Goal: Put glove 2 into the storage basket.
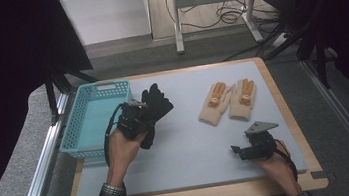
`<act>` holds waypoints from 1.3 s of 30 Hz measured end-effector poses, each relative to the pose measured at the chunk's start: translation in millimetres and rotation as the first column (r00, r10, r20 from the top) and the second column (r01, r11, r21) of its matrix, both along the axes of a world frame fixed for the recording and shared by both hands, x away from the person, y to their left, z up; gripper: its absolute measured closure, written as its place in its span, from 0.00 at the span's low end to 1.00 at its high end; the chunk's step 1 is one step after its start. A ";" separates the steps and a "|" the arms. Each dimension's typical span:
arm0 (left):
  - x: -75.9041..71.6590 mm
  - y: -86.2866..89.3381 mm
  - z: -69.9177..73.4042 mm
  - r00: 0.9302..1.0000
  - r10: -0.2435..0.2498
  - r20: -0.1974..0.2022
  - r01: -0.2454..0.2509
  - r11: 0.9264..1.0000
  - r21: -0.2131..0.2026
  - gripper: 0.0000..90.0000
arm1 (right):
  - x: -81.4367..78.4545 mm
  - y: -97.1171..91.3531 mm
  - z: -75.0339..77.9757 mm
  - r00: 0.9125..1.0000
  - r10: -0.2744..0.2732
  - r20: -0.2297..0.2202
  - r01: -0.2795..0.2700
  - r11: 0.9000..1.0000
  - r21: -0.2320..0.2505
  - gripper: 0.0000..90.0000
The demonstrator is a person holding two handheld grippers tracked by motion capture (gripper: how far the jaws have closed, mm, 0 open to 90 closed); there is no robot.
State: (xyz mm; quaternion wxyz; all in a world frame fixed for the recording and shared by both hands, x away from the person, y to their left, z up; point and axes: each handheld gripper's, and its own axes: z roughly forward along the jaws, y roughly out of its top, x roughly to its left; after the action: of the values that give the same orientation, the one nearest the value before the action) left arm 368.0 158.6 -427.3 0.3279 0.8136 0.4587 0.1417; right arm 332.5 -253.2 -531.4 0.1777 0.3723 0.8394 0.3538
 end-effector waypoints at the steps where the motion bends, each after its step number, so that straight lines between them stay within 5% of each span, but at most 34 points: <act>1: 1.3 3.3 2.2 1.000 0.009 0.001 -0.009 1.000 -0.001 0.77 | 0.0 -0.1 0.0 1.000 0.001 0.000 -0.001 1.000 -0.002 0.21; 9: 12.9 30.3 10.0 0.997 0.080 0.004 -0.080 0.997 -0.007 0.77 | 0.1 -0.1 0.0 1.000 0.001 0.000 -0.001 1.000 -0.002 0.21; 16: 24.5 63.7 14.4 0.985 0.174 0.009 -0.174 0.985 0.005 0.77 | 0.1 -0.1 0.0 1.000 0.001 0.001 -0.001 1.000 -0.002 0.21; 27: 45.4 123.4 -4.5 0.942 0.333 -0.034 -0.330 0.942 0.058 0.76 | 0.1 -0.1 0.0 1.000 0.001 0.000 -0.001 1.000 -0.002 0.21; 35: 63.0 149.9 -37.3 0.912 0.394 -0.112 -0.378 0.916 0.136 0.76 | 0.2 -0.1 -0.1 1.000 0.001 0.000 -0.001 1.000 -0.002 0.21; 39: 71.7 157.0 -48.4 0.901 0.409 -0.145 -0.387 0.908 0.158 0.75 | 0.3 0.0 0.0 1.000 0.001 0.000 -0.001 1.000 -0.002 0.21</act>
State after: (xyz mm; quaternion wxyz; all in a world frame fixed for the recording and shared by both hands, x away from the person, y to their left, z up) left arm 439.7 315.6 -475.7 0.1987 0.7307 0.6327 0.1621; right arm 332.9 -253.2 -531.4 0.1778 0.3718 0.8400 0.3529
